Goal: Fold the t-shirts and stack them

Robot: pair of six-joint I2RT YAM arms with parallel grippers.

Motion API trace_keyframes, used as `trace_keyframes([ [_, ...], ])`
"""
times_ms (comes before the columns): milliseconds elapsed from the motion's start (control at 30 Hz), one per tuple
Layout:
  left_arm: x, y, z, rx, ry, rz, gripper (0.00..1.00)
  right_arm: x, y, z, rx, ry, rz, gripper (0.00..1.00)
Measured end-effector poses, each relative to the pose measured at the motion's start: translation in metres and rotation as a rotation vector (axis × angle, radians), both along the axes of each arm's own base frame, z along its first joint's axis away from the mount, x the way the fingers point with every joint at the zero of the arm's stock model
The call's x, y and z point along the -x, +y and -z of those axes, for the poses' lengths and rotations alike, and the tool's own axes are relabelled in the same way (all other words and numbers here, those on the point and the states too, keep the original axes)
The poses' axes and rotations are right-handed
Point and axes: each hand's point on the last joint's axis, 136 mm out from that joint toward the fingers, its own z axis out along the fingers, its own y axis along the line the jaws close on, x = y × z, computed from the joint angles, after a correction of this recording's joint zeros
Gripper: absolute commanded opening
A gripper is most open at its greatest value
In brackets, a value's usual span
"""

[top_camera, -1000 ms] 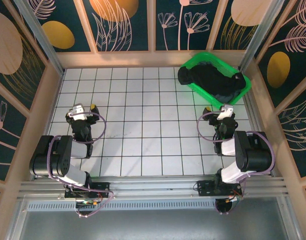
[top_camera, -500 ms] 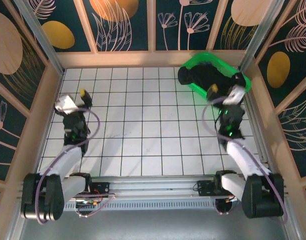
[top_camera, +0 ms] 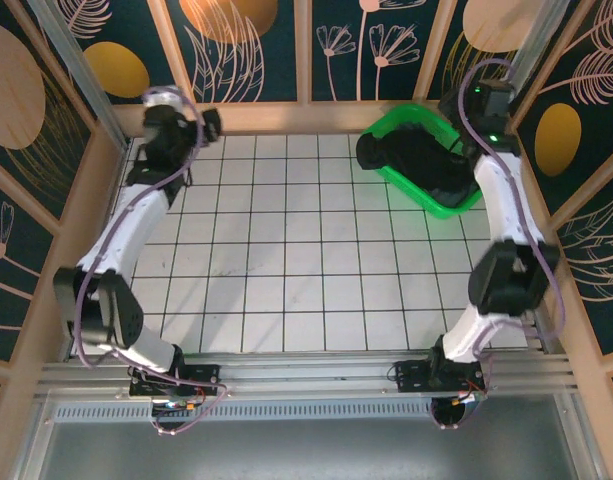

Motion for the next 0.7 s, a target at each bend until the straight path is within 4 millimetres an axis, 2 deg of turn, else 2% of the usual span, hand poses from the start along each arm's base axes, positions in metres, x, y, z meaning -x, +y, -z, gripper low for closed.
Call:
trace_keyframes([
  [67,0.006,-0.039,0.03,-0.005,0.096,0.105,0.92,-0.015,0.002,0.06,-0.03,0.142,-0.017,0.78],
  [133,0.017,-0.074,0.044,-0.007,0.146,0.195,0.89,-0.025,0.006,0.109,-0.058,0.257,-0.034,0.78],
  [200,0.031,-0.108,0.047,-0.004,0.162,0.285,0.88,-0.036,0.012,0.143,-0.084,0.334,-0.052,0.78],
  [267,0.042,-0.131,0.048,-0.002,0.166,0.346,0.86,-0.045,0.02,0.165,-0.097,0.376,-0.073,0.78],
  [400,0.057,-0.158,0.056,-0.004,0.187,0.42,0.85,-0.056,0.044,0.18,-0.084,0.398,-0.121,0.8],
  [567,0.065,-0.168,0.061,-0.007,0.203,0.447,0.82,-0.055,0.075,0.179,-0.066,0.4,-0.167,0.79],
  [700,0.067,-0.171,0.063,-0.007,0.211,0.458,0.77,-0.047,0.071,0.193,-0.083,0.439,-0.144,0.76],
])
